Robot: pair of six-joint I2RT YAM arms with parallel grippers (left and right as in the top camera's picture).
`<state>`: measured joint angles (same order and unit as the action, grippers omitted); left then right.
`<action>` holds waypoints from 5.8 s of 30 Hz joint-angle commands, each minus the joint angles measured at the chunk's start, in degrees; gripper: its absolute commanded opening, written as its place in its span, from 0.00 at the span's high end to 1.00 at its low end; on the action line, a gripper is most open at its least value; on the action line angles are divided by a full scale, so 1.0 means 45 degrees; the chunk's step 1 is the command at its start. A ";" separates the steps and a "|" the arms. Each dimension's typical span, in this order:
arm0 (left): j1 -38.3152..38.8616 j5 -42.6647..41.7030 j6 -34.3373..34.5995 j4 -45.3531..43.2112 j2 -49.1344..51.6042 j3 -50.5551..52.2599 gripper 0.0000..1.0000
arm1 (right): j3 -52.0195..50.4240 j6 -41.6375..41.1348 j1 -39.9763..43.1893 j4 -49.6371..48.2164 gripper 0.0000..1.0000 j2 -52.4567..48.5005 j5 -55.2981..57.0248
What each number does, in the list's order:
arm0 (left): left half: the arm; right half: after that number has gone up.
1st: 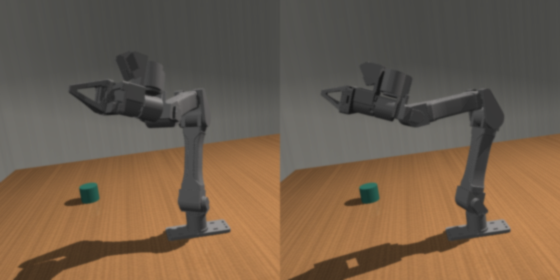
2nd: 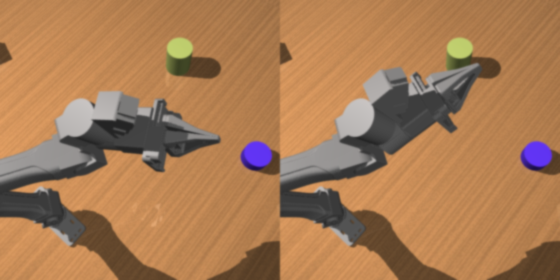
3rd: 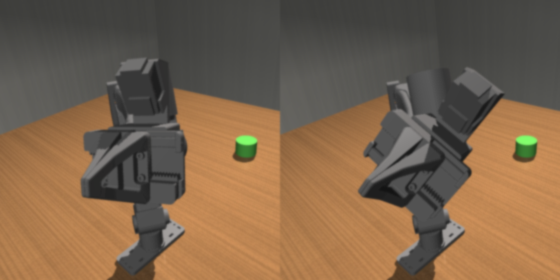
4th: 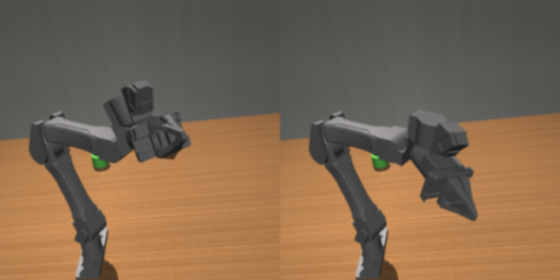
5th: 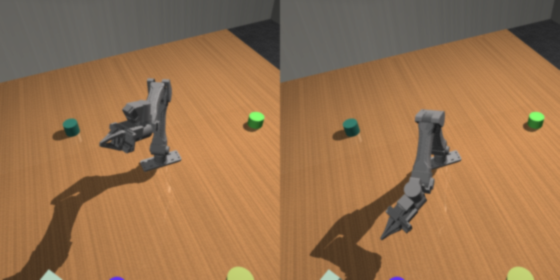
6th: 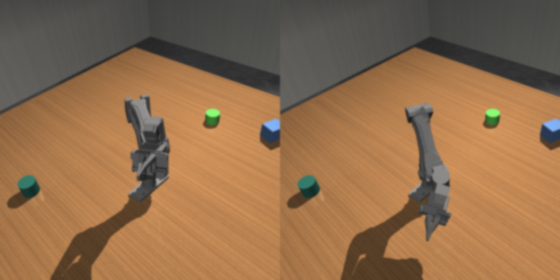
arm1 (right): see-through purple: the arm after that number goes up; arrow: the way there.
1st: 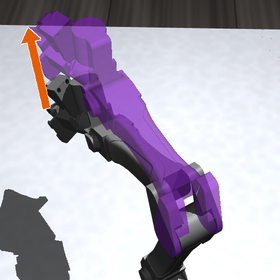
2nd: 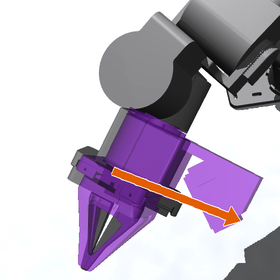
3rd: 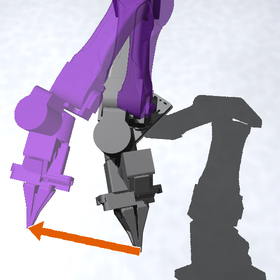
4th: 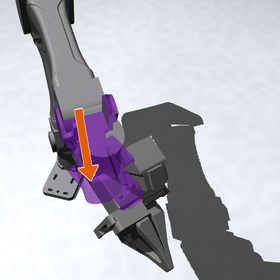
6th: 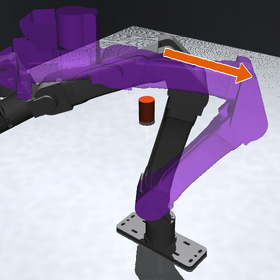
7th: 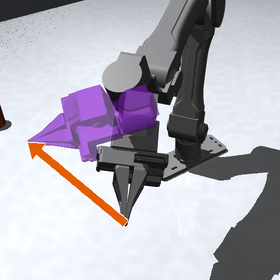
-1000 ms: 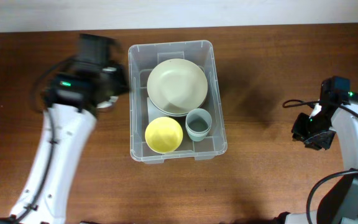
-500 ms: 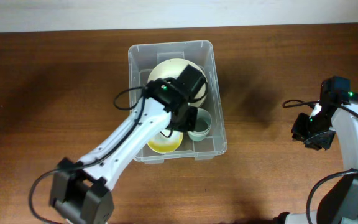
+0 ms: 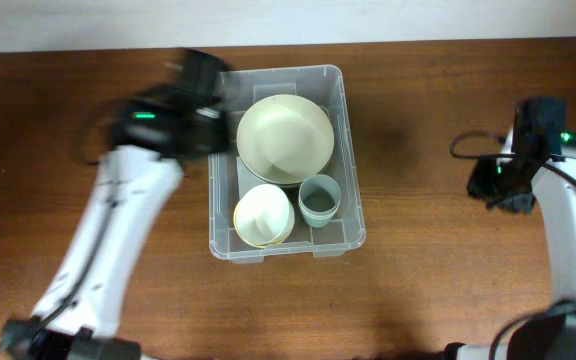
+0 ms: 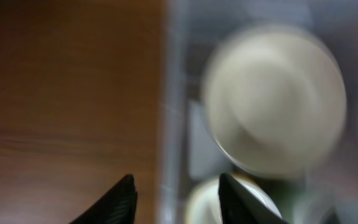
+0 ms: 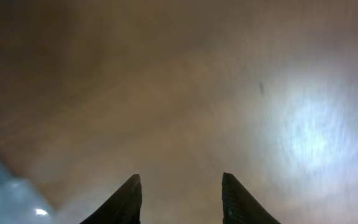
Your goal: Pack container
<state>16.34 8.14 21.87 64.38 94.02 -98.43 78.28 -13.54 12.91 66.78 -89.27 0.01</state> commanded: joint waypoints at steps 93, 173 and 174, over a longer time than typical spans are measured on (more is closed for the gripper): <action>-0.6120 -0.0976 -0.2710 -0.2045 -0.1054 0.1579 0.01 | 0.1511 0.2050 -0.2866 -0.4818 0.01 0.0719 0.0544; -0.5965 -0.1865 -0.2691 -0.0573 -1.4290 1.2031 0.01 | -1.6951 0.4294 -0.3735 -1.7029 0.01 1.9798 0.2963; -0.5965 -0.1865 -0.2691 -0.0573 -1.4290 1.2031 0.01 | -1.7097 0.4294 -0.3638 -1.6922 0.01 1.9798 0.2705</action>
<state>-10.57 0.38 9.26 61.78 30.15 -44.45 3.07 4.58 -4.82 -9.32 -1.15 14.66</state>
